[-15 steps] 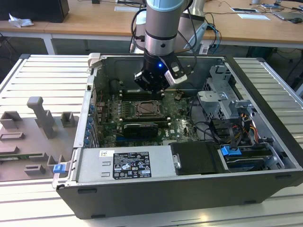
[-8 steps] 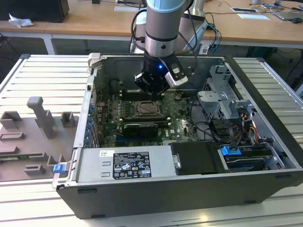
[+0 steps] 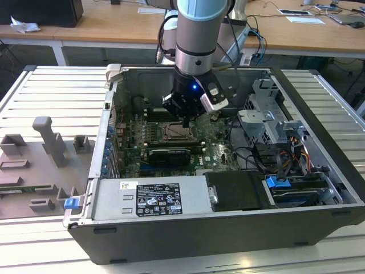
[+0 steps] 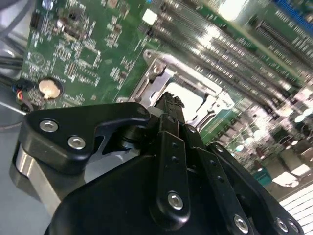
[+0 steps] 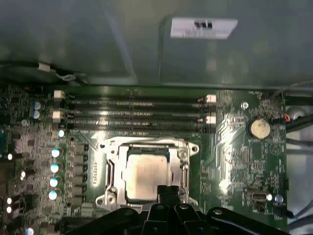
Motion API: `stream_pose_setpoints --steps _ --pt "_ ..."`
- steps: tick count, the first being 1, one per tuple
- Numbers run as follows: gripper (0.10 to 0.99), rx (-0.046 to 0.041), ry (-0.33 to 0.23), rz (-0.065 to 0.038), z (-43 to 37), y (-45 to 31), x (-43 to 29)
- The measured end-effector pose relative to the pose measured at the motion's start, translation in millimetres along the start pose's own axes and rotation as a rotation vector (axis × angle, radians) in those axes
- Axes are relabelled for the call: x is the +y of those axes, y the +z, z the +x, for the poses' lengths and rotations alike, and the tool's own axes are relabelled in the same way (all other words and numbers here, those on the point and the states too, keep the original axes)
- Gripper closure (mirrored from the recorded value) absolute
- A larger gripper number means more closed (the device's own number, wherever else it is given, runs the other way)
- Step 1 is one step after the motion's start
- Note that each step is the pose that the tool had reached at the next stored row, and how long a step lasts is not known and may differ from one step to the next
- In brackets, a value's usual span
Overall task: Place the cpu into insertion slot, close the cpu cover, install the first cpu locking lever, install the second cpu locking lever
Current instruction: 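Install the second cpu locking lever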
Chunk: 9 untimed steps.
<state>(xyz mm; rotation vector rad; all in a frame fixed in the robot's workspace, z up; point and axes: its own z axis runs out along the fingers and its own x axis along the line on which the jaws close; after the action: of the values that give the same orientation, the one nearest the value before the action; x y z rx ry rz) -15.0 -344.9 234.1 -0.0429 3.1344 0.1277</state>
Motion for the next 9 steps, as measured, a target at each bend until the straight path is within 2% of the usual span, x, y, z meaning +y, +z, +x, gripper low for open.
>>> stream_pose_setpoints --steps 3,4,6,8,9 --pt "0.980 0.0001 0.000 0.000 0.5 -0.7 -15.2" --pt "0.980 -0.0001 0.000 -0.006 1.1 -0.9 -20.9" --pt "0.980 -0.0009 0.000 -0.035 4.1 -0.6 -25.3" --pt "0.980 -0.0014 -0.001 -0.056 7.7 -0.4 -29.0" --pt "0.980 -0.0015 -0.001 -0.061 9.6 -0.6 -31.2"
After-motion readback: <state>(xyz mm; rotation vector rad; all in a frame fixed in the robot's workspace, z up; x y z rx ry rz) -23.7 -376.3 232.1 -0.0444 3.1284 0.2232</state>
